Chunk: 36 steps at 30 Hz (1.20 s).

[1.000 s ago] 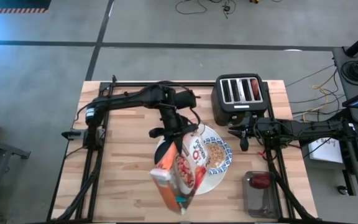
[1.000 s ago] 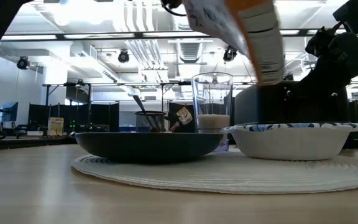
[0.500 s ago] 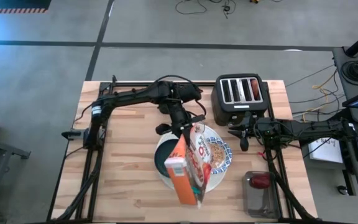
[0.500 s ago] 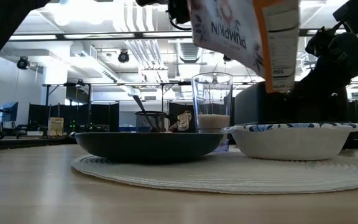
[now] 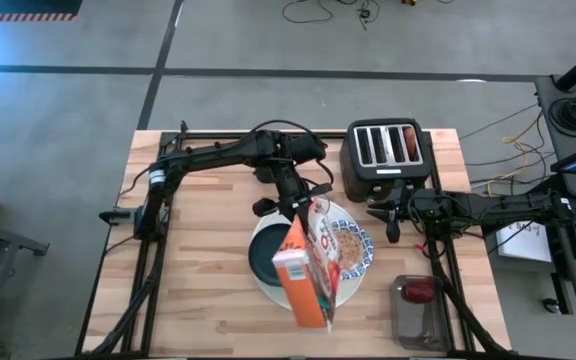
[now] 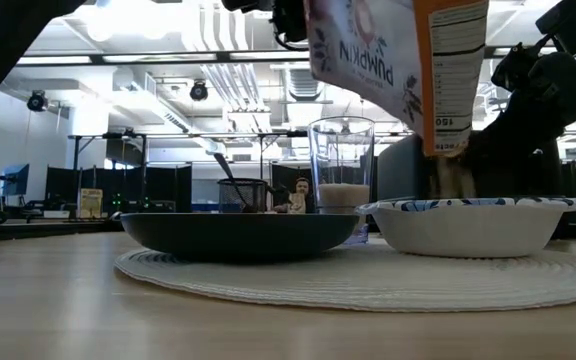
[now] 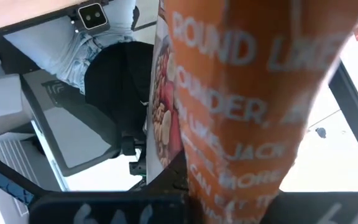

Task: Arrange a breakfast setting
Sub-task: Pour the cereal from the cereal box into the white patterned bowl

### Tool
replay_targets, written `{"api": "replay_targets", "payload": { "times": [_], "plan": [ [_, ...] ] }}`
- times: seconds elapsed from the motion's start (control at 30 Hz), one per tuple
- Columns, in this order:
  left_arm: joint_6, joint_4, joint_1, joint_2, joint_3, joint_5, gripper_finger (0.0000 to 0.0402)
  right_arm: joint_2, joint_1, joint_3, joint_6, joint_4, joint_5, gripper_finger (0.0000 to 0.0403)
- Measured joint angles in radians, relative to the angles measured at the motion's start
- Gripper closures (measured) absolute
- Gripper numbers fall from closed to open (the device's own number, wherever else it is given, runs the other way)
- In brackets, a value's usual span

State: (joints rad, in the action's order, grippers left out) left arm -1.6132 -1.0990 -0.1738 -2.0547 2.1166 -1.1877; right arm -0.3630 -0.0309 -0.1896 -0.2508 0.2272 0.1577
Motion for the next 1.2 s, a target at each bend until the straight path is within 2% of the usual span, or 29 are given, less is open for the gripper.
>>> {"api": "replay_targets", "payload": {
  "times": [0.27,0.47,0.6,0.73,0.9,1.2],
  "plan": [
    [0.108,-0.010,0.021,0.002,0.000,0.014,0.0402,0.000,0.000,0.000,0.000,0.000,0.000,0.0331],
    [0.335,-0.239,0.043,0.017,0.000,0.055,0.0402,0.000,0.000,0.000,0.000,0.000,0.000,0.0325],
    [0.546,-0.393,0.056,0.017,0.000,0.126,0.0402,0.000,0.000,0.000,0.000,0.000,0.000,0.0320],
    [0.708,-0.461,0.064,0.025,0.000,0.186,0.0402,0.000,0.000,0.000,0.000,0.000,0.000,0.0319],
    [0.812,-0.471,0.070,0.034,0.000,0.265,0.0402,0.000,0.000,0.000,0.000,0.000,0.000,0.0326],
    [0.953,-0.472,0.121,0.098,0.000,0.485,0.0402,0.000,0.000,0.000,0.000,0.000,0.000,0.0325]
  ]
}}
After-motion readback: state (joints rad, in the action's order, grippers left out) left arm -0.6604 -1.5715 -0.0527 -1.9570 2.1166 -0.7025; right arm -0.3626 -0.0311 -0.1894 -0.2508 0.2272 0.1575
